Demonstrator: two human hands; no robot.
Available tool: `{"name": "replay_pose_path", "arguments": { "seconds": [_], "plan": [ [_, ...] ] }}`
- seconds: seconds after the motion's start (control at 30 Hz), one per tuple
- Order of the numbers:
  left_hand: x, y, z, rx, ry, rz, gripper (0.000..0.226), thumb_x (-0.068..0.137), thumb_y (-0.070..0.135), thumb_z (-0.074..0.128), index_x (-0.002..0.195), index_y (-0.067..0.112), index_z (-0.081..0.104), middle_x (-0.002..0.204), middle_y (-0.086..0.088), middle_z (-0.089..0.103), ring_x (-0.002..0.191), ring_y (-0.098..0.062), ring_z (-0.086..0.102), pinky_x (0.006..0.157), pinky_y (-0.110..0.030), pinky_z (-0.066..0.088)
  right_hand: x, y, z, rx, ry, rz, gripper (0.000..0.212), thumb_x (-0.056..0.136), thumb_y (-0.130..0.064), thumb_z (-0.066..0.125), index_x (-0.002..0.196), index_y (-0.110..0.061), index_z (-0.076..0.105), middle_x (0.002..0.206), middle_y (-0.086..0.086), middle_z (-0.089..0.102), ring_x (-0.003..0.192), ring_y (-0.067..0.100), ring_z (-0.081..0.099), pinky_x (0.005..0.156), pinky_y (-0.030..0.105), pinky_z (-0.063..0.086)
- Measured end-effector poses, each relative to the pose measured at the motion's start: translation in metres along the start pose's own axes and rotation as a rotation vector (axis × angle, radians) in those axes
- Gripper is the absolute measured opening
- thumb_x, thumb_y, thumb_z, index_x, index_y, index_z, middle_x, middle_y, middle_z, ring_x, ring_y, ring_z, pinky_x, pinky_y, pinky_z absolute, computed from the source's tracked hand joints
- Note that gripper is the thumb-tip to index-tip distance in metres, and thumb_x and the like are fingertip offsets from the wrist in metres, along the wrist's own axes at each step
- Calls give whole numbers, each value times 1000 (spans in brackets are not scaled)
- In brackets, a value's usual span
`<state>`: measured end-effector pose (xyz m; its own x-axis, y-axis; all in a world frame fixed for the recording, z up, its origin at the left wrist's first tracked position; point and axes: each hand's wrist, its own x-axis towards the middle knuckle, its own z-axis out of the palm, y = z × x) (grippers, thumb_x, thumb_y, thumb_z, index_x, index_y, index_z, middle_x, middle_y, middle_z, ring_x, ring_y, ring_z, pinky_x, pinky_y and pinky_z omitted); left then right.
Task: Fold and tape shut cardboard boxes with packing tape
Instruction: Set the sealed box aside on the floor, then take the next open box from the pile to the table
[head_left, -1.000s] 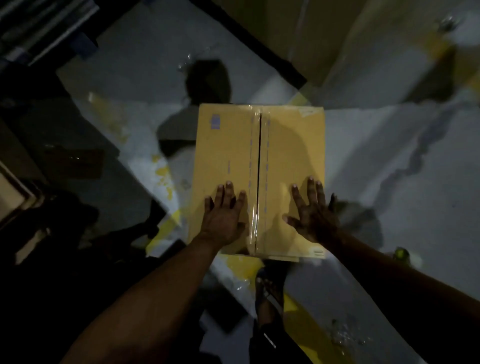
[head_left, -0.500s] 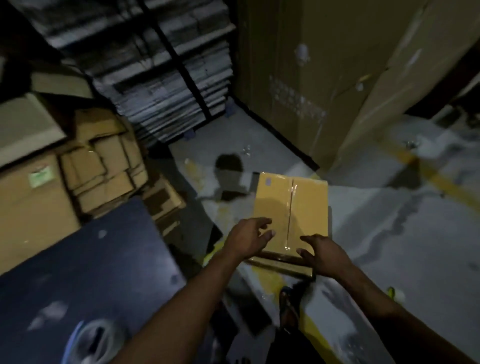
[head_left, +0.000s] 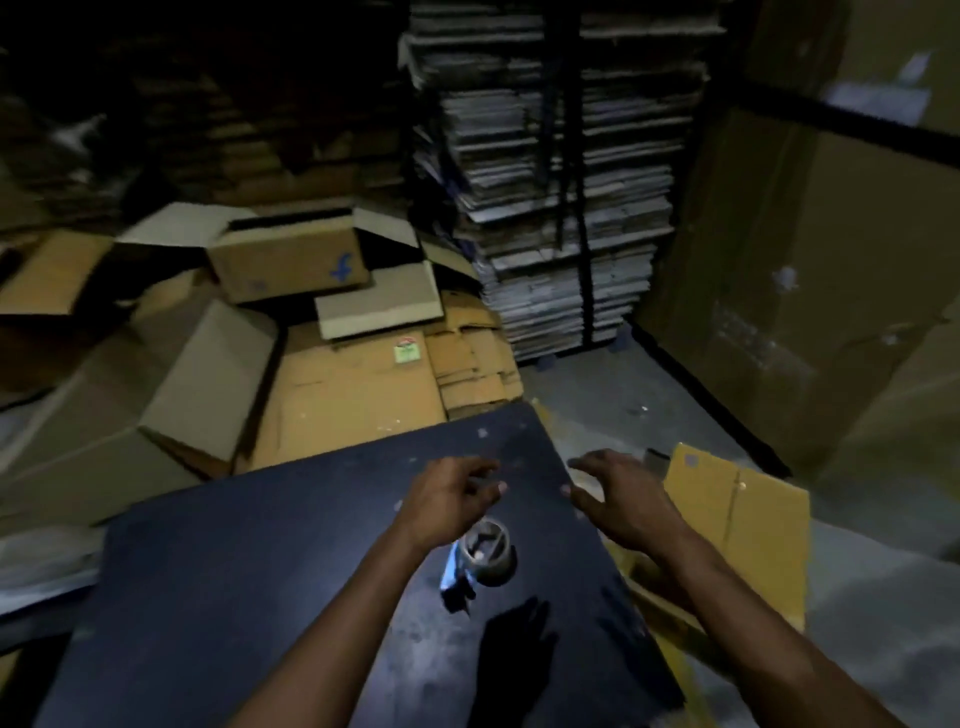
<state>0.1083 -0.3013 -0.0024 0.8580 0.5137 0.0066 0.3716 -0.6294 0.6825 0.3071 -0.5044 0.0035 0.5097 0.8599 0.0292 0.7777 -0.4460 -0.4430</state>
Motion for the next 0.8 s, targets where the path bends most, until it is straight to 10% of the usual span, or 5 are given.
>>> {"name": "replay_pose_path", "arguments": {
  "seconds": [0.37,0.6,0.8],
  "plan": [
    [-111,-126,-118,-135,511,-311,37,98,53,79,128,32,81,117,25,77,106,15,68,87,-11,56,97,-190,66,123,-181,-389,67,91,-75,51,136,-29,73,131,-9,73,123,14,67,99,28,52],
    [-136,-230,-195,-206,657,-454,22,96,58,78,114,45,80,111,32,77,104,14,69,97,-26,60,143,-319,124,99,-295,-558,52,98,-58,63,144,-34,66,141,-16,65,131,2,58,108,11,39],
    [-129,-360,-276,-232,743,-444,31,100,48,78,126,31,82,116,21,78,102,19,66,89,-12,57,236,-449,204,16,-298,-685,39,99,-49,59,133,-33,72,129,-11,72,119,12,63,94,35,55]
  ]
}}
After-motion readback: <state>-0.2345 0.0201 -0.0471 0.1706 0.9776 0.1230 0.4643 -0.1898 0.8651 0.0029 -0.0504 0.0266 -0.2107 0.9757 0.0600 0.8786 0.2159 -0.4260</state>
